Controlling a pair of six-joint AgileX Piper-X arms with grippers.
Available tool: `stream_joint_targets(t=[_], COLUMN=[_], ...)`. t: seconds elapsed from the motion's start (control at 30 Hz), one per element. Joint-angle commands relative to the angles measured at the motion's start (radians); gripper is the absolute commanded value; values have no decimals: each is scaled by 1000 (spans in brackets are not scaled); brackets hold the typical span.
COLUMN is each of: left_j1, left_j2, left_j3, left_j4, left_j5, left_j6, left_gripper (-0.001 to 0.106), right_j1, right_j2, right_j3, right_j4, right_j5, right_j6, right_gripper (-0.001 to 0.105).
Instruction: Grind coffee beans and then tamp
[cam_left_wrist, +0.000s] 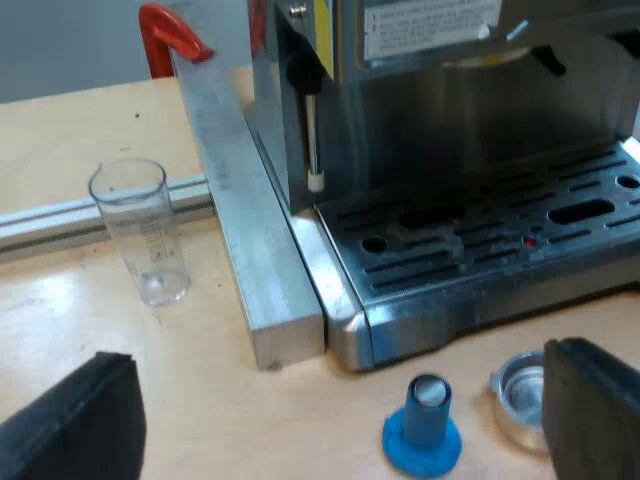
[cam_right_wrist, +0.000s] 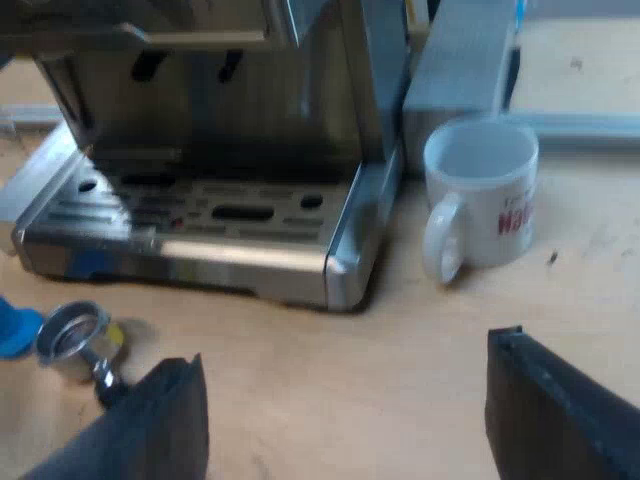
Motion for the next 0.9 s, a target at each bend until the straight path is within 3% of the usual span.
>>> stream_joint_targets(t=[0.03, 0.2, 0.27, 0.43, 0.5, 0.9], left_j1=[1, -2, -1, -1, -1, -1], left_j2=[-111, -143, -143, -143, -143, -143], left_j3=[3, 1, 2, 9, 19, 133], left_j4=[31, 80, 85, 60, 35, -167], left_j5=[-3, -8, -45, -157, -173, -179], left_j6=[6, 6, 29, -18, -18, -16], left_gripper=[81, 81, 81, 81, 81, 81], right_j1=[-3, -3, -3, -3, -3, -3], right_j2=[-37, -41, -41, -41, -41, -39], right_j3=[9, 14, 14, 17, 24, 172], right_j4=[19, 15, 15, -37, -73, -211], right_j5=[-43, -52, -52, -49, -49, -49], right_j6=[-13, -20, -20, -20, -18, 28], right_gripper=[60, 60, 60, 60, 60, 60])
